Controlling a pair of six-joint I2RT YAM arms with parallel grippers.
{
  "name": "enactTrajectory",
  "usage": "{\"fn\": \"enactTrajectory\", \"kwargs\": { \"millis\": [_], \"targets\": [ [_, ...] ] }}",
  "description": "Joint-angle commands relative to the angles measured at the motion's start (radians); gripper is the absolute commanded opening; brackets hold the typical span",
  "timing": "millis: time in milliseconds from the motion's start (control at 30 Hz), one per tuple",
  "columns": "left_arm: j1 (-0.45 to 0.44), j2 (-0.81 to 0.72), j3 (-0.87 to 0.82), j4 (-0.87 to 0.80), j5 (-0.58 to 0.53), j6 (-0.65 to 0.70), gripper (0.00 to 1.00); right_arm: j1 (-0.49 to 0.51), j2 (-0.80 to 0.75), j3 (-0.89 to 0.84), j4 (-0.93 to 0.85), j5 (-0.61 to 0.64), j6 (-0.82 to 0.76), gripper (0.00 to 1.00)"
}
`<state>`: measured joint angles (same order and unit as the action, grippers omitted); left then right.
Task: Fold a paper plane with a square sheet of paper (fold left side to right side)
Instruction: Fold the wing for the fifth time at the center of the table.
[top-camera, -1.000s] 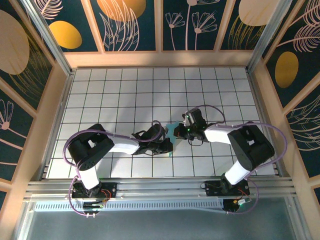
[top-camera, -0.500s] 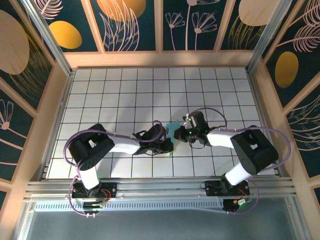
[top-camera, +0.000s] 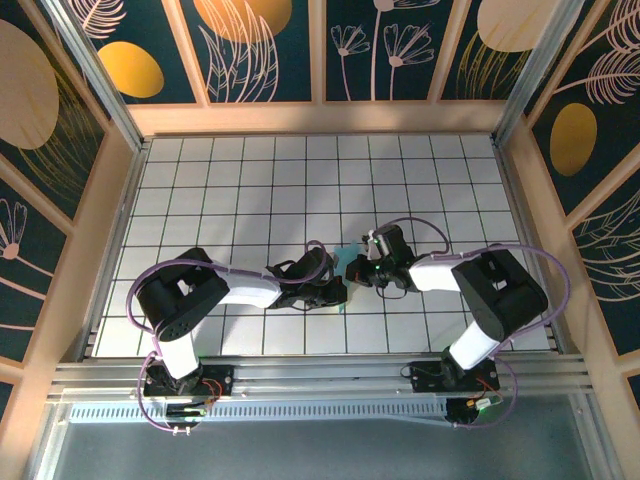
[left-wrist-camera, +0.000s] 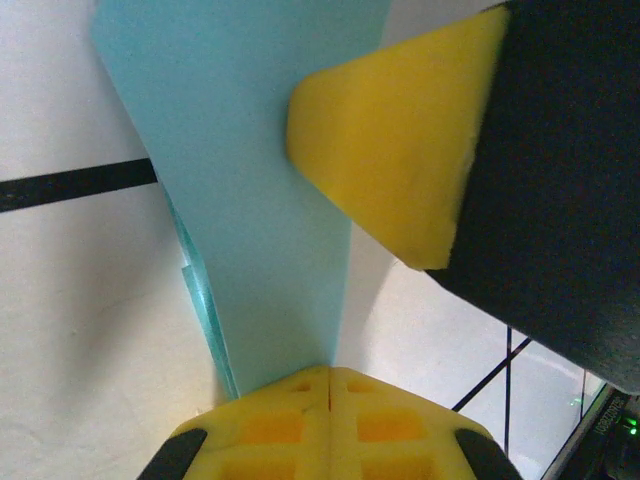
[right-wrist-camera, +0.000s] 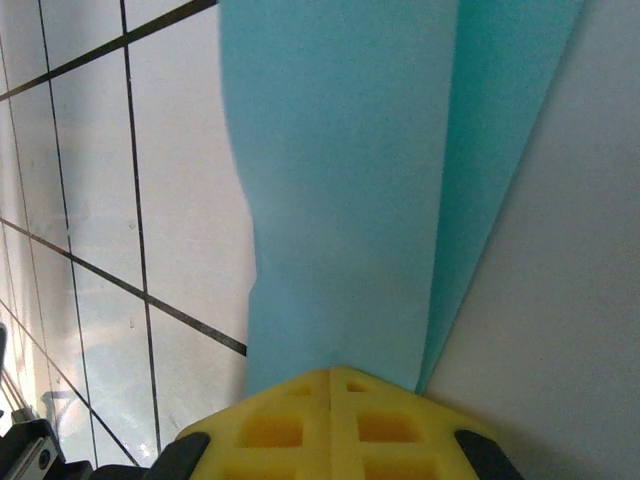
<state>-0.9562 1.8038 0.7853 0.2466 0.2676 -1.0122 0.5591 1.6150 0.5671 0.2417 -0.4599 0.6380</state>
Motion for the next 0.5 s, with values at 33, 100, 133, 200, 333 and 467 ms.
{"fn": "enactTrajectory", "kwargs": {
  "millis": [33,100,133,200,333,467],
  "targets": [
    [0.001,0.046,-0.02,-0.166,-0.077,0.024,0.0,0.002,0.033,0.032,-0.039,0.063,-0.029,0.0],
    [0.001,0.043,-0.021,-0.172,-0.081,0.024,0.0,-0.005,0.039,0.039,-0.044,0.067,-0.037,0.0],
    [0.001,0.044,-0.022,-0.174,-0.083,0.025,0.0,-0.007,0.042,0.041,-0.042,0.066,-0.04,0.0],
    [0.0,0.042,-0.024,-0.179,-0.084,0.026,0.0,-0.006,0.047,0.047,-0.042,0.064,-0.045,0.0],
    [0.001,0.044,-0.025,-0.187,-0.088,0.028,0.0,-0.042,0.055,0.063,-0.049,0.06,-0.062,0.0],
    [0.001,0.045,-0.028,-0.187,-0.088,0.027,0.0,-0.066,0.063,0.08,-0.053,0.053,-0.077,0.0]
  ]
}}
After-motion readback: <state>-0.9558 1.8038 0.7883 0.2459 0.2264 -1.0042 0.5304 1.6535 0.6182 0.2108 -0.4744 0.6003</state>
